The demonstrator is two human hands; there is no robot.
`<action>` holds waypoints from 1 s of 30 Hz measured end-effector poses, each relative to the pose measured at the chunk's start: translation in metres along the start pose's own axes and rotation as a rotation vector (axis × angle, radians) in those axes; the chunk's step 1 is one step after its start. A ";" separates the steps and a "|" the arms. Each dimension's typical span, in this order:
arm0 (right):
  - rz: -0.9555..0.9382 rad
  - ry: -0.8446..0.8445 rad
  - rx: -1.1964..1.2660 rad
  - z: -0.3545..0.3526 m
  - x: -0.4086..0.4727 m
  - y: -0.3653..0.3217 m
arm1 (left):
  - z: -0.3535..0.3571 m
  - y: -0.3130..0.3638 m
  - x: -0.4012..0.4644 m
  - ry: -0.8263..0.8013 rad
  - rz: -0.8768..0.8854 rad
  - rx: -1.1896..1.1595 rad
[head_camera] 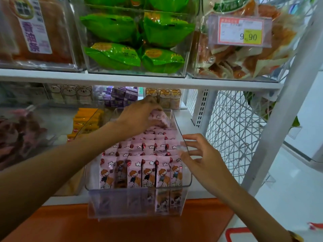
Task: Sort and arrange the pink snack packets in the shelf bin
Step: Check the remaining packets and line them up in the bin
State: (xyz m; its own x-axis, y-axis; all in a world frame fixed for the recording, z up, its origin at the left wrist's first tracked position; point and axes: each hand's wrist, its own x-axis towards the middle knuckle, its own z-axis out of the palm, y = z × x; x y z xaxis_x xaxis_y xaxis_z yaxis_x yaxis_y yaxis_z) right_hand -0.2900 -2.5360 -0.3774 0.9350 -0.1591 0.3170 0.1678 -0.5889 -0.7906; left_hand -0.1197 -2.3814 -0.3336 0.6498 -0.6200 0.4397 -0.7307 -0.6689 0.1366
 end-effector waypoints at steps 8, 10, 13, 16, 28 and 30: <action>-0.016 -0.027 0.004 -0.001 -0.002 0.003 | 0.043 0.008 0.038 0.029 -0.141 -0.144; -0.014 -0.034 -0.022 0.000 -0.002 0.005 | 0.055 0.005 0.040 -0.108 -0.111 -0.063; -0.003 -0.069 -0.073 0.000 -0.004 0.007 | 0.059 -0.002 0.041 -0.278 -0.076 0.010; 0.006 -0.100 -0.130 -0.003 -0.008 0.008 | 0.053 -0.006 0.040 -0.233 -0.041 -0.015; 0.035 0.011 -0.205 -0.010 -0.012 0.007 | 0.046 0.008 0.042 -0.286 -0.072 -0.233; 0.034 0.011 -0.207 -0.010 -0.012 0.006 | 0.046 0.011 0.042 -0.190 -0.100 -0.259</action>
State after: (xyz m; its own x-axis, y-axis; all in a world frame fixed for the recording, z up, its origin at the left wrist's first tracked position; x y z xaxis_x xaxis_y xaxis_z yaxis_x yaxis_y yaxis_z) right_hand -0.3030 -2.5462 -0.3807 0.9352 -0.1897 0.2990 0.0677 -0.7329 -0.6769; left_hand -0.0904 -2.4337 -0.3547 0.7305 -0.6384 0.2426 -0.6745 -0.6187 0.4028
